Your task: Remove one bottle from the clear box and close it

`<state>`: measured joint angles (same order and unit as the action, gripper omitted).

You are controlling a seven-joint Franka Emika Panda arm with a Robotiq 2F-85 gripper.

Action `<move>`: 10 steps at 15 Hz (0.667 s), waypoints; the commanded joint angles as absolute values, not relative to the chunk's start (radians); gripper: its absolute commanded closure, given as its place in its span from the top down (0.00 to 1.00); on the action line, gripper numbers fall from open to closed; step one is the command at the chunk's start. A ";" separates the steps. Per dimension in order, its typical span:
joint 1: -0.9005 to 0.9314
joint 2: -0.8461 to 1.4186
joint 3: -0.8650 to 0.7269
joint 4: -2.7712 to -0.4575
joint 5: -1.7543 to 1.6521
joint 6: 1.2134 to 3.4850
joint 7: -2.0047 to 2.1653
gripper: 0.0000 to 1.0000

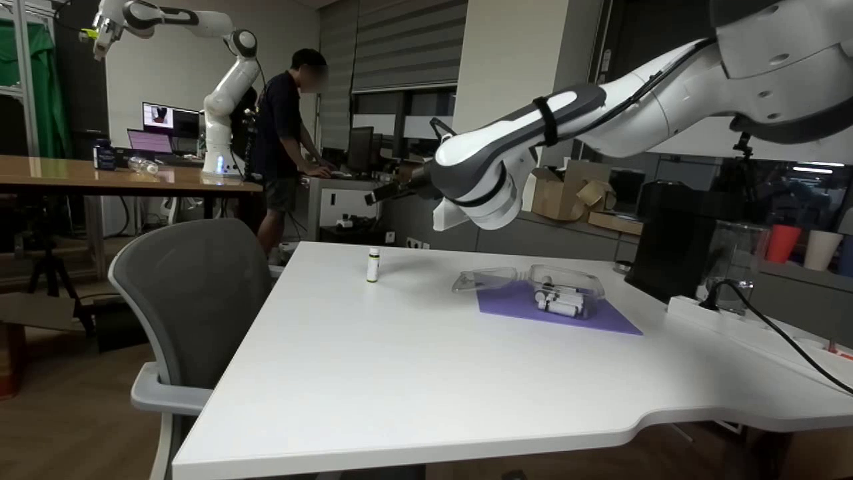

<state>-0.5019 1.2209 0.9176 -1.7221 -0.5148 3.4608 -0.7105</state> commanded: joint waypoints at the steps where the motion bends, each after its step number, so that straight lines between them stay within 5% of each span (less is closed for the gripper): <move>1: -0.508 0.978 0.855 -1.857 -0.344 3.459 -0.675 1.00; 10: -0.514 0.489 0.785 -1.910 -0.144 2.900 -0.522 1.00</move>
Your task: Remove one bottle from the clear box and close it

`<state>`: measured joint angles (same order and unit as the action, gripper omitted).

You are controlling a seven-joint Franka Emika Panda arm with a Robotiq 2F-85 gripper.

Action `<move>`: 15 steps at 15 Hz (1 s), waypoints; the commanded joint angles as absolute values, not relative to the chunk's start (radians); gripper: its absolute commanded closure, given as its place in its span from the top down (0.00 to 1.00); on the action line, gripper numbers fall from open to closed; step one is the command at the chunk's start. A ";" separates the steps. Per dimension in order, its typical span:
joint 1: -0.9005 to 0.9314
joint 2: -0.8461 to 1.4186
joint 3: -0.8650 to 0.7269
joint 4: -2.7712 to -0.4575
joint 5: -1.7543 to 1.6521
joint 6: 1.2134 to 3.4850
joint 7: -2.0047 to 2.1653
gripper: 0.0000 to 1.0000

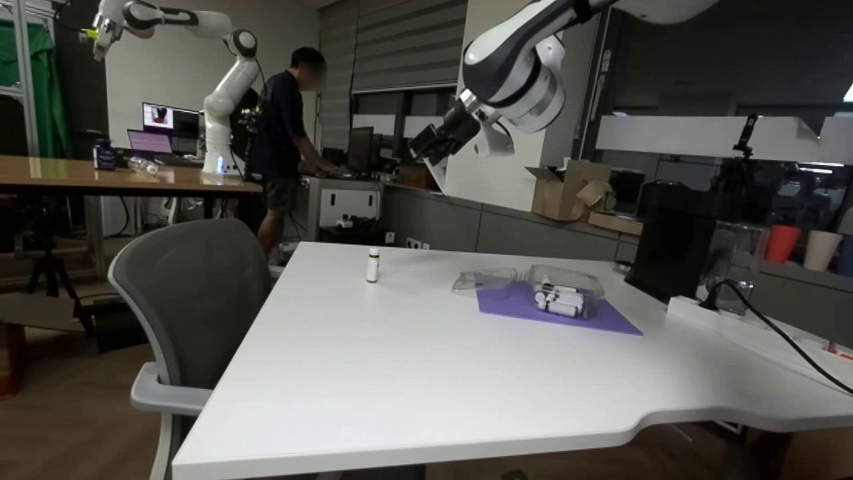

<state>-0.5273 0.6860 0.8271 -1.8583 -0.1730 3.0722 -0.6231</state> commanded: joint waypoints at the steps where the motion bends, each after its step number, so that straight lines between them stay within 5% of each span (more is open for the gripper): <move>1: -0.525 0.453 0.803 -1.898 -0.143 2.803 -0.514 1.00; 5: -0.448 0.341 0.768 -1.832 0.010 2.539 -0.592 1.00; 15: -0.356 0.316 0.666 -1.843 0.077 2.555 -0.637 1.00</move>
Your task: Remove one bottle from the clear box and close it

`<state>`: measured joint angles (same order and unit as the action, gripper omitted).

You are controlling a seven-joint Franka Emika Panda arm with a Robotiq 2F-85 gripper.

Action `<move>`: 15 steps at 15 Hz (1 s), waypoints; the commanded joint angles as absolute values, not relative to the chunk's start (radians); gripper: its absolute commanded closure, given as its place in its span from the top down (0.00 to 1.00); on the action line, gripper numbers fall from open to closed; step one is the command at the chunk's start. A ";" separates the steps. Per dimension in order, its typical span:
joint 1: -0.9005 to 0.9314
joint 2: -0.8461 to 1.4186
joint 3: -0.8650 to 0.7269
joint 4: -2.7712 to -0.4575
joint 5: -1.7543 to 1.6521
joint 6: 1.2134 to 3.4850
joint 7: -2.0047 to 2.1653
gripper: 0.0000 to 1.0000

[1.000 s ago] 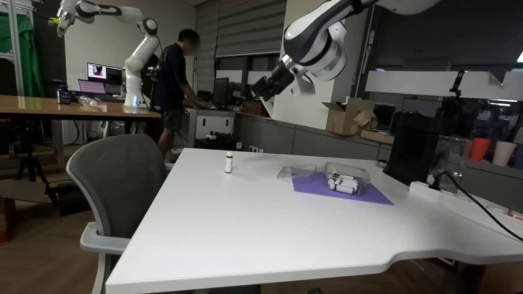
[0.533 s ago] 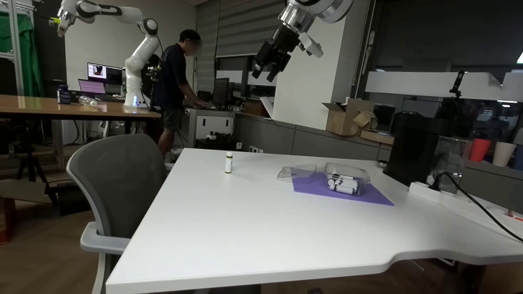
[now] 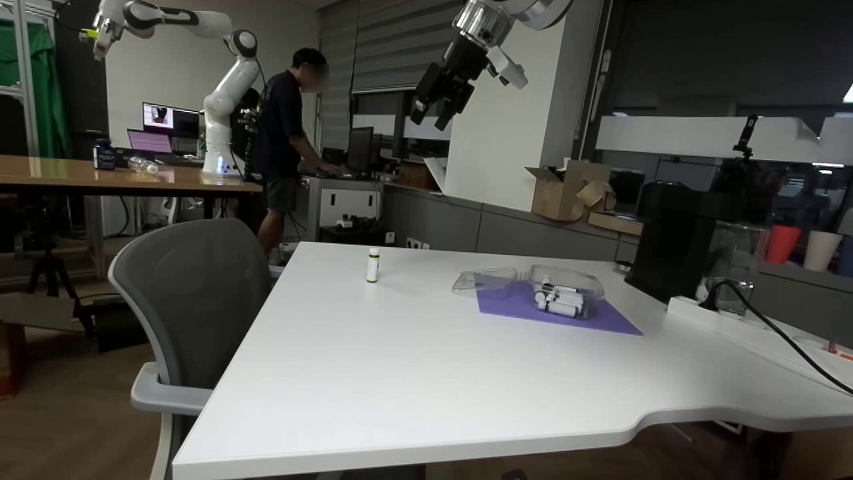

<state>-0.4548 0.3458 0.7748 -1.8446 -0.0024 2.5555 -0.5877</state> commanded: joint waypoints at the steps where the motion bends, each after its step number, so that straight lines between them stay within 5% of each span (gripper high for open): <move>1: -0.356 0.315 0.666 -1.843 0.077 2.555 -0.637 1.00; 8: -0.128 0.305 0.362 -1.901 -0.027 2.520 -0.652 1.00; 15: -0.024 0.327 0.234 -2.022 -0.104 2.528 -0.749 1.00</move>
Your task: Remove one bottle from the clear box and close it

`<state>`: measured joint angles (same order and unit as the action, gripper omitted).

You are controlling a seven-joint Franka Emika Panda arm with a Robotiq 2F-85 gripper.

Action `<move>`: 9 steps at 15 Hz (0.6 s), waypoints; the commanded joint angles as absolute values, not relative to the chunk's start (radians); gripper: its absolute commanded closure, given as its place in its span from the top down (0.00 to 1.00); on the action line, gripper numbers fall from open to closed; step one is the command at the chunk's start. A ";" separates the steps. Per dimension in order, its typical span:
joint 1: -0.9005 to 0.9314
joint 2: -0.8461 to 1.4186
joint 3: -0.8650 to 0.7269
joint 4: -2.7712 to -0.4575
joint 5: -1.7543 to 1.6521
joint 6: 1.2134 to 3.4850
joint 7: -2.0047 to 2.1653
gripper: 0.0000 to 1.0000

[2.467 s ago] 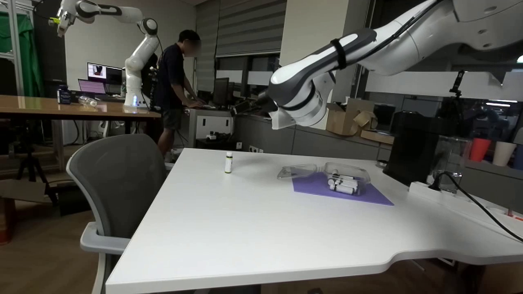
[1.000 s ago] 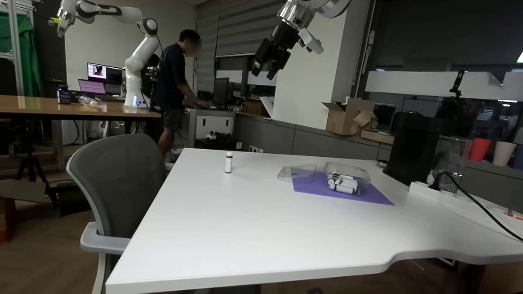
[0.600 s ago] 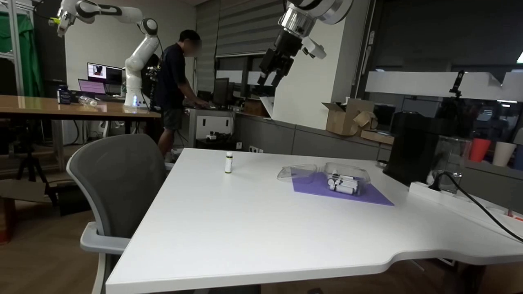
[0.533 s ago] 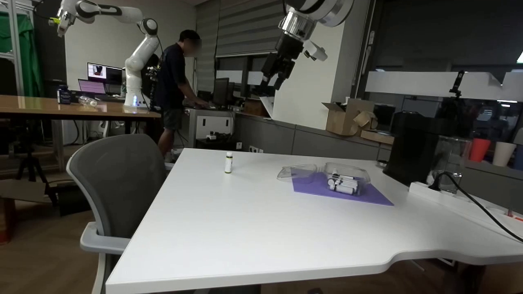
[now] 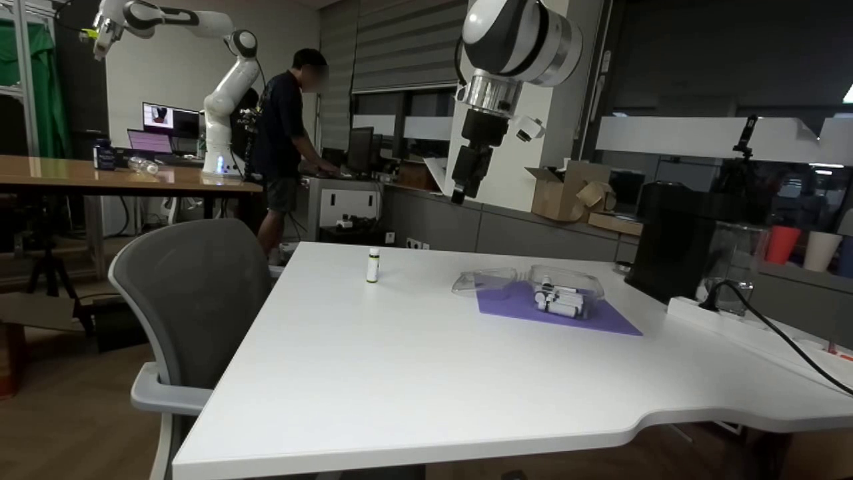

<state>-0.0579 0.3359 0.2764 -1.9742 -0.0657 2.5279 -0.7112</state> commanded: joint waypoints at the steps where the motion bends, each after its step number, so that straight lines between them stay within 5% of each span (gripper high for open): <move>1: -0.017 0.339 0.225 -2.032 -0.112 2.530 -0.753 1.00; 9: 0.015 0.398 0.135 -2.071 -0.250 2.586 -0.741 1.00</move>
